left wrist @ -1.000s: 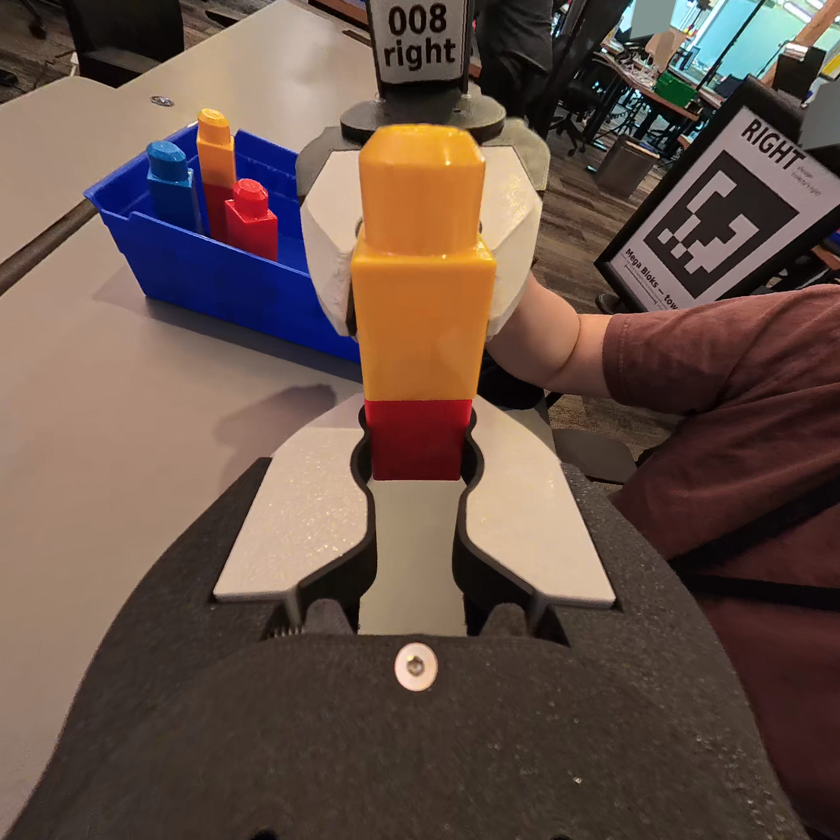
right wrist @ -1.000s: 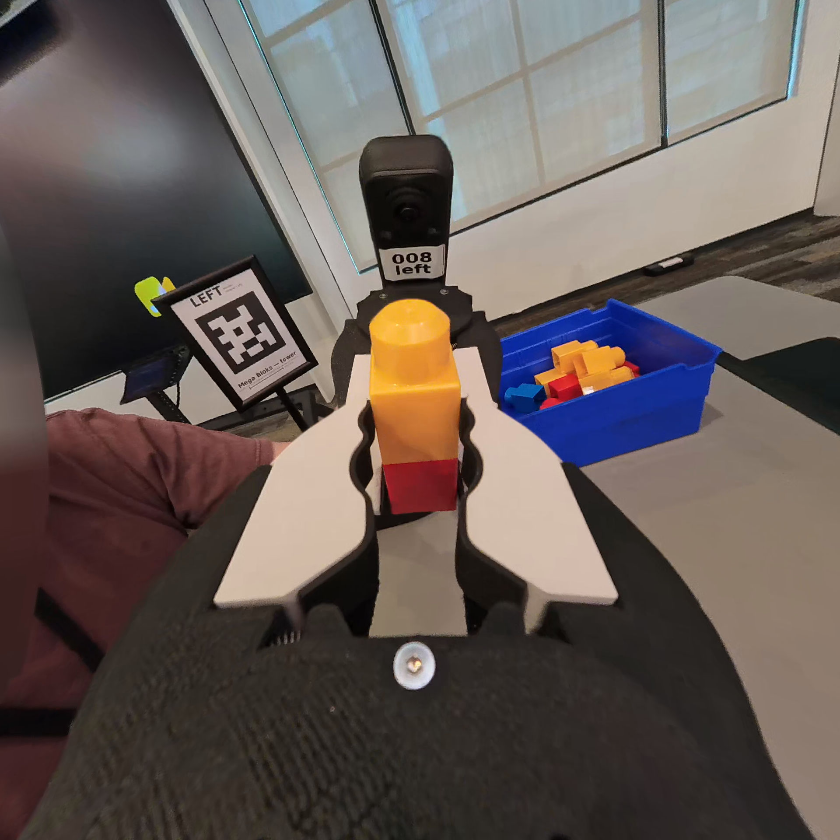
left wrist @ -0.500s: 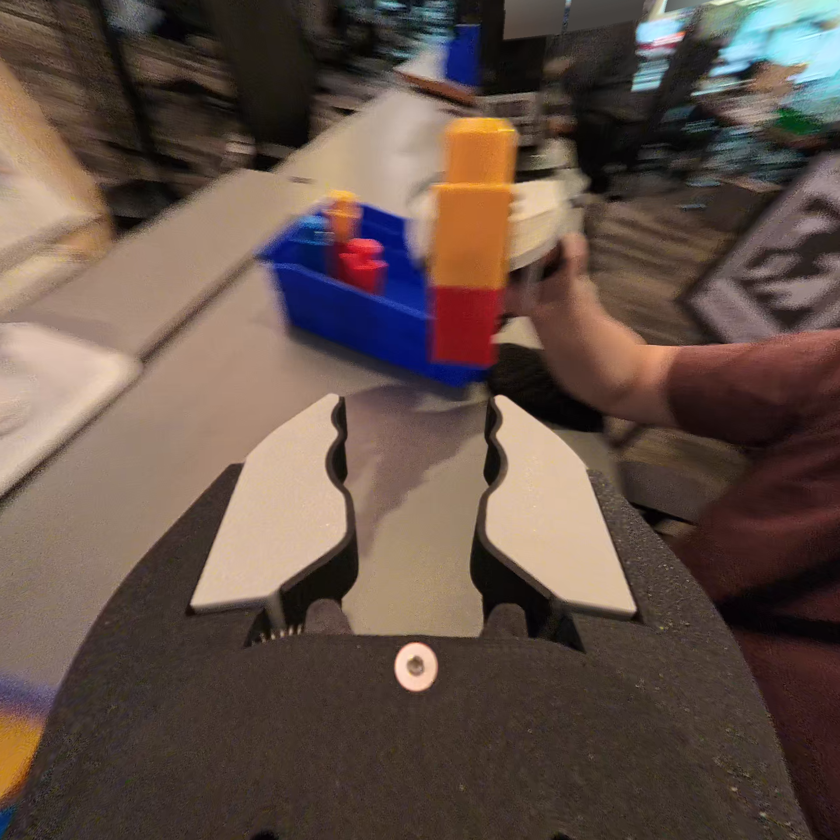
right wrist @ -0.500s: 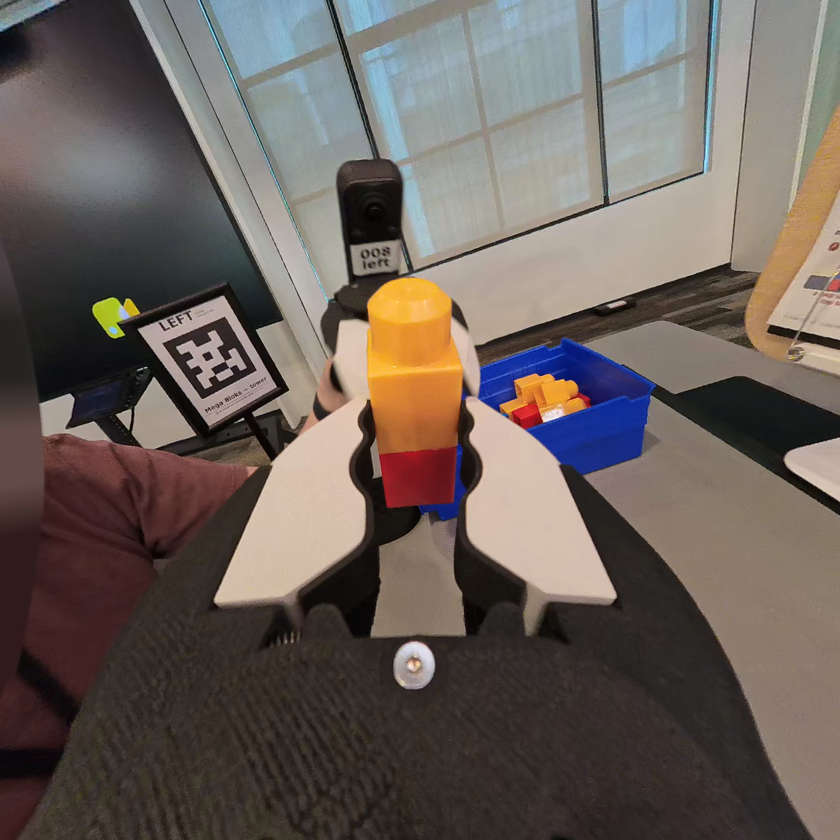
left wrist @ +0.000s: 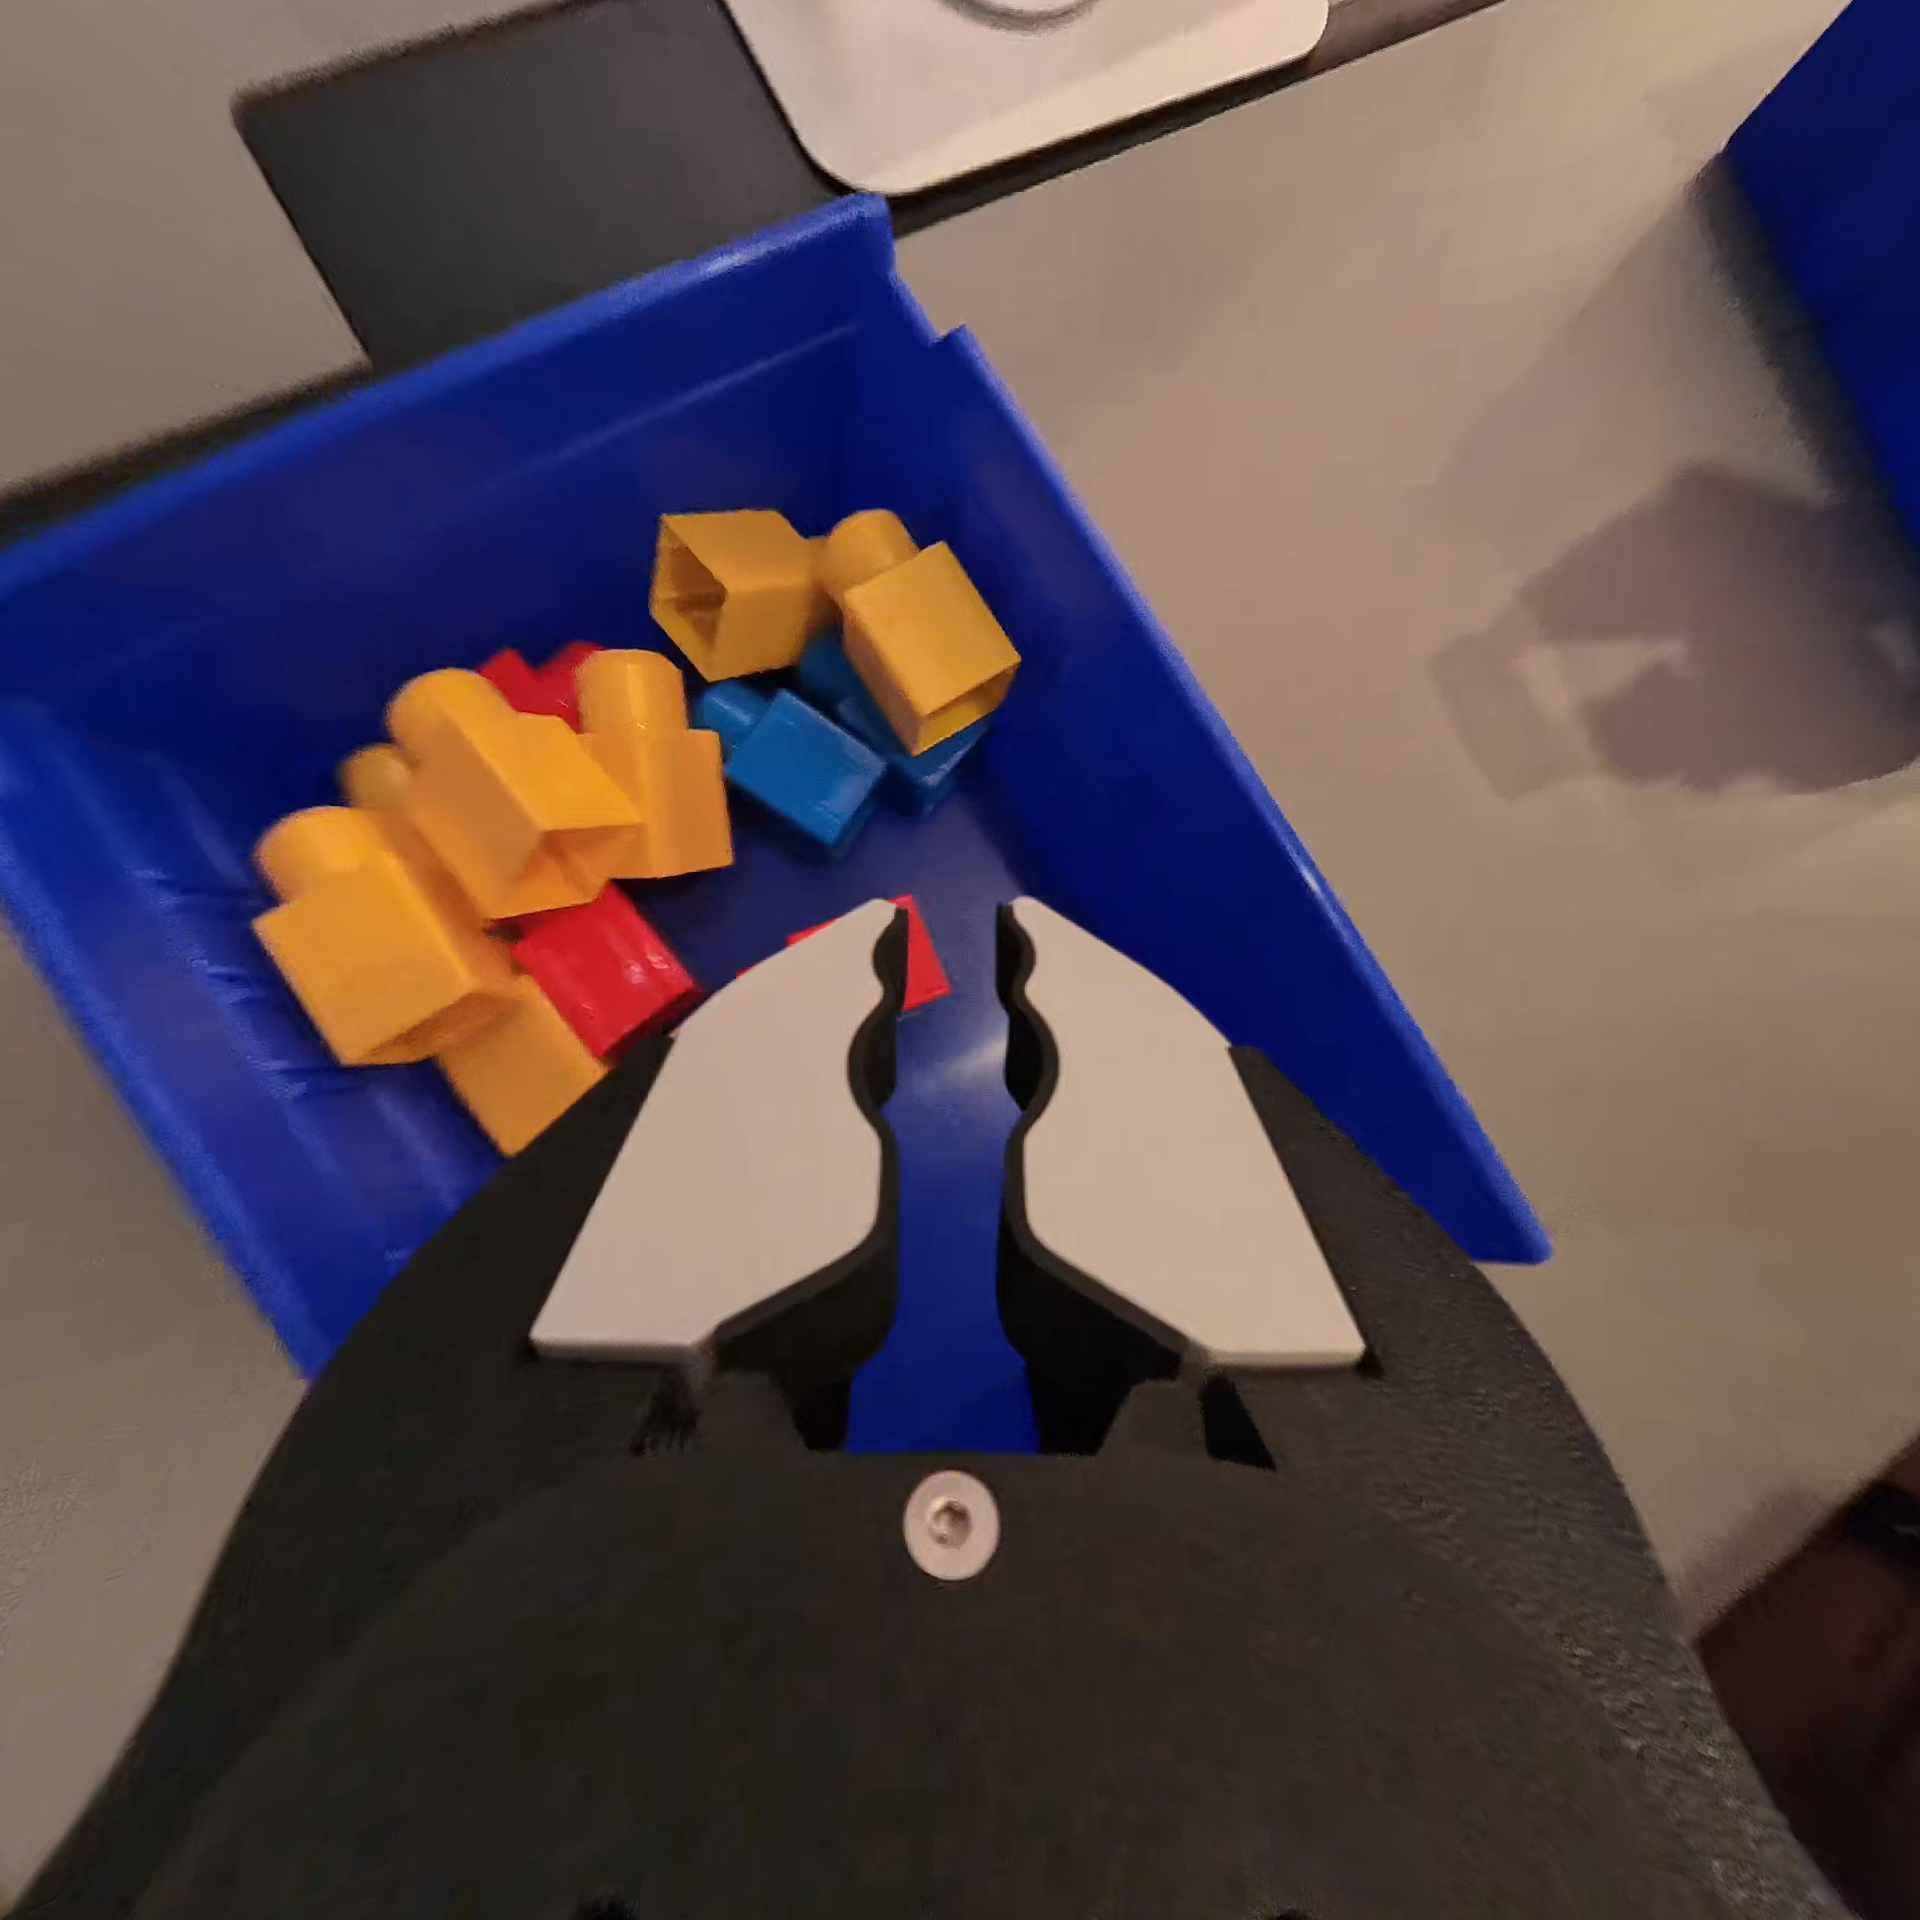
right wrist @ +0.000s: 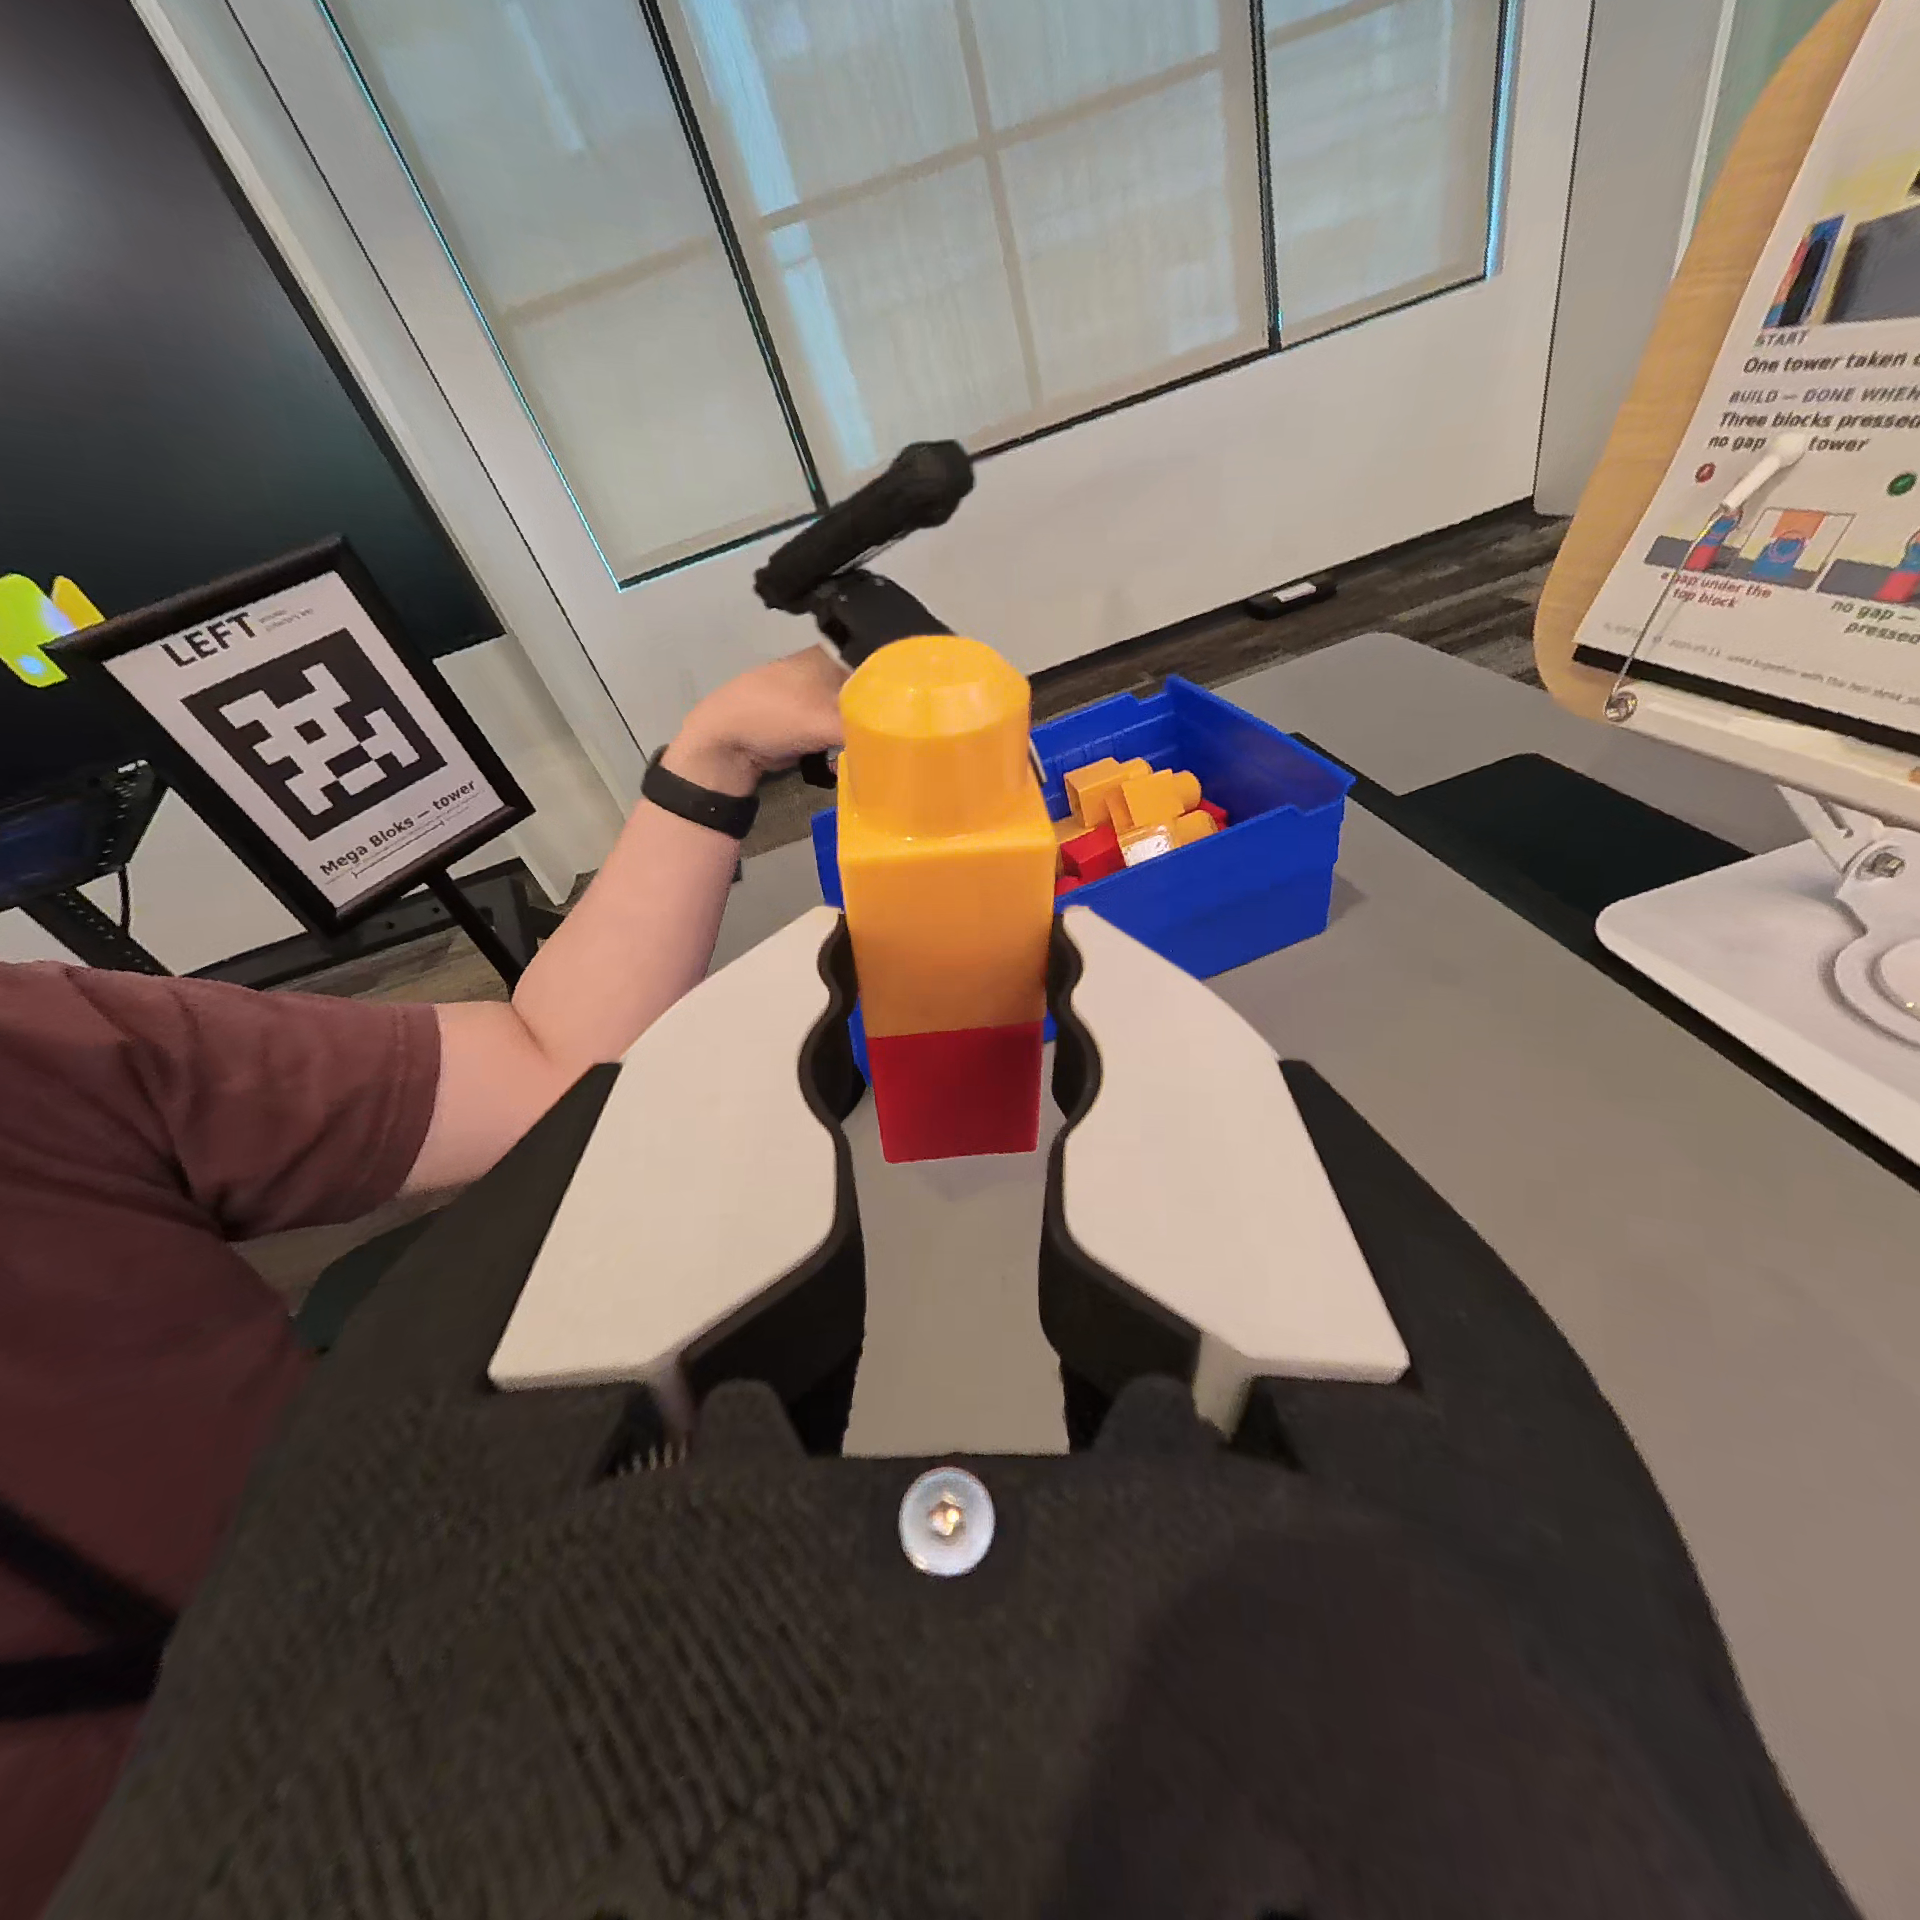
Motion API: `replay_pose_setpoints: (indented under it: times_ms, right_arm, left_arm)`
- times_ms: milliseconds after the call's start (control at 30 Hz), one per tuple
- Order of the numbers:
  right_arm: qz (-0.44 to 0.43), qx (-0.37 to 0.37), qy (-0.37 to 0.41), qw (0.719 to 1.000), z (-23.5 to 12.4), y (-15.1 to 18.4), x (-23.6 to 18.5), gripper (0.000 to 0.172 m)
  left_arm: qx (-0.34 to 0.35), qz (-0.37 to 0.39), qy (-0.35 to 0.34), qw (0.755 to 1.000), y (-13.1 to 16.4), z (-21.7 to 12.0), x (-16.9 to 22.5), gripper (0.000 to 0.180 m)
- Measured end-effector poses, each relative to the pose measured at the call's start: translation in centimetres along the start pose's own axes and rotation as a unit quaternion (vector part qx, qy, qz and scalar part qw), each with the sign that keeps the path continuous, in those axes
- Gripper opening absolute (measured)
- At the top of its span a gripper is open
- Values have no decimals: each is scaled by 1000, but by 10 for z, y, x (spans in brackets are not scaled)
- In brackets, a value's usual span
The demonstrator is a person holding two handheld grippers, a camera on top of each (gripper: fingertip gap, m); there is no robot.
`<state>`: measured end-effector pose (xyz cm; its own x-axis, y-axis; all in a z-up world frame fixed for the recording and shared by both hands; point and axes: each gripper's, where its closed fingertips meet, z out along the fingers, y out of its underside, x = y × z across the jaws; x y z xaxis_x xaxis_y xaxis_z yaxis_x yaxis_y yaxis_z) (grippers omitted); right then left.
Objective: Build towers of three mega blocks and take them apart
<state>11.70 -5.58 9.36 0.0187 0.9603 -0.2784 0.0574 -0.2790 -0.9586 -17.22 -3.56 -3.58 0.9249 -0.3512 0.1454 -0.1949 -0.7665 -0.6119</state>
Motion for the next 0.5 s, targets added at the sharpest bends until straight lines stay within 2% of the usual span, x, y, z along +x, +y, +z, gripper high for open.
replay_pose_setpoints:
  times_ms: [33,233,433,500]
  right_arm:
    - [0,-2,1,1000,0,1,1,35]
    - [12,-7,-5,1000,1,5,5,35]
    - [17,-13,-11,1000,2,6,4,35]
    - [13,-15,-8,1000,0,5,3,36]
  left_arm:
    - [-12,-16,5,1000,3,5,-2,16]
    - [-76,-15,-71,994,23,18,-29,16]
    - [-71,-47,-46,995,21,31,-22,12]
    - [-71,-59,-73,993,24,34,-29,13]
